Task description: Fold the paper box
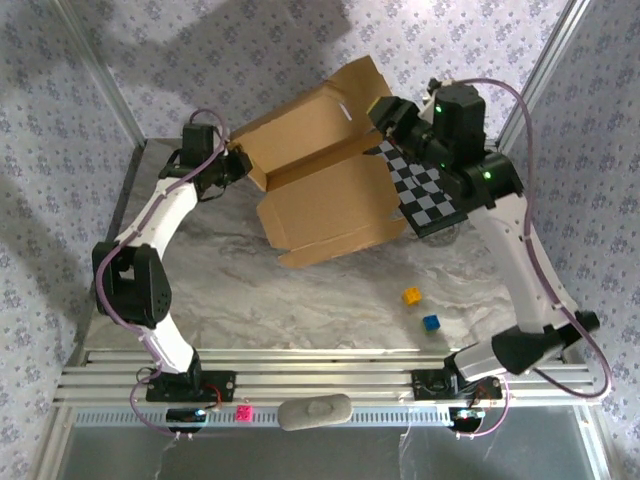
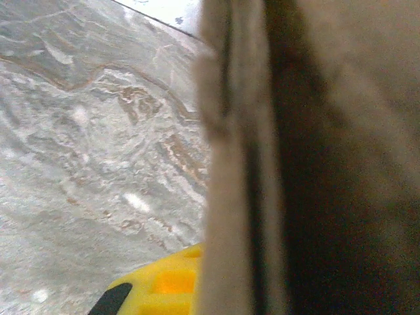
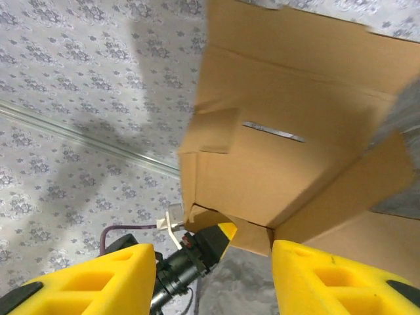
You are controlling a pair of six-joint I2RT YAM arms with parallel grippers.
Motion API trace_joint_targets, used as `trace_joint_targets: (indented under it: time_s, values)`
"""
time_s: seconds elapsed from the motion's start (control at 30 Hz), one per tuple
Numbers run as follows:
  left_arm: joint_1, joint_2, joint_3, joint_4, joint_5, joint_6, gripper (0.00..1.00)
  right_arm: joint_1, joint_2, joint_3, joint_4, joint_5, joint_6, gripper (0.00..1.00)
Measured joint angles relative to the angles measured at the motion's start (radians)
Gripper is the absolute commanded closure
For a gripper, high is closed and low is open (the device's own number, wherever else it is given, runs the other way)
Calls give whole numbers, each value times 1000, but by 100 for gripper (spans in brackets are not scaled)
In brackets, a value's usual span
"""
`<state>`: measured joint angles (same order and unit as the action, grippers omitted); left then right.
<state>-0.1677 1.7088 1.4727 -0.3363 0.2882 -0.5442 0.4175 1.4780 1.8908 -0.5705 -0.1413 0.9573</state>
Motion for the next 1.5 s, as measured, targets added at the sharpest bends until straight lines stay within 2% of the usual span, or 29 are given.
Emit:
trace_joint_targets:
  time_s: [0.2, 0.4, 0.7, 1.27, 1.43, 1.5]
  values:
    - [-41, -14, 56, -82, -129, 58, 100, -9, 251, 372, -121, -13, -6, 50]
    - [-73, -20, 69, -140, -197, 102, 100, -60, 454, 602, -241, -102, -8, 50]
    - [-83, -20, 91, -182, -232, 144, 100, -53, 537, 612, -343, -190, -11, 54]
    - [-89, -5, 149, -212, -267, 189, 100, -58, 535, 563, -322, -238, 4, 62]
    - [-88, 12, 169, -219, -275, 189, 100, -58, 544, 563, -306, -241, 28, 71]
    - [-88, 14, 169, -221, -275, 189, 100, -60, 546, 563, -293, -242, 39, 82]
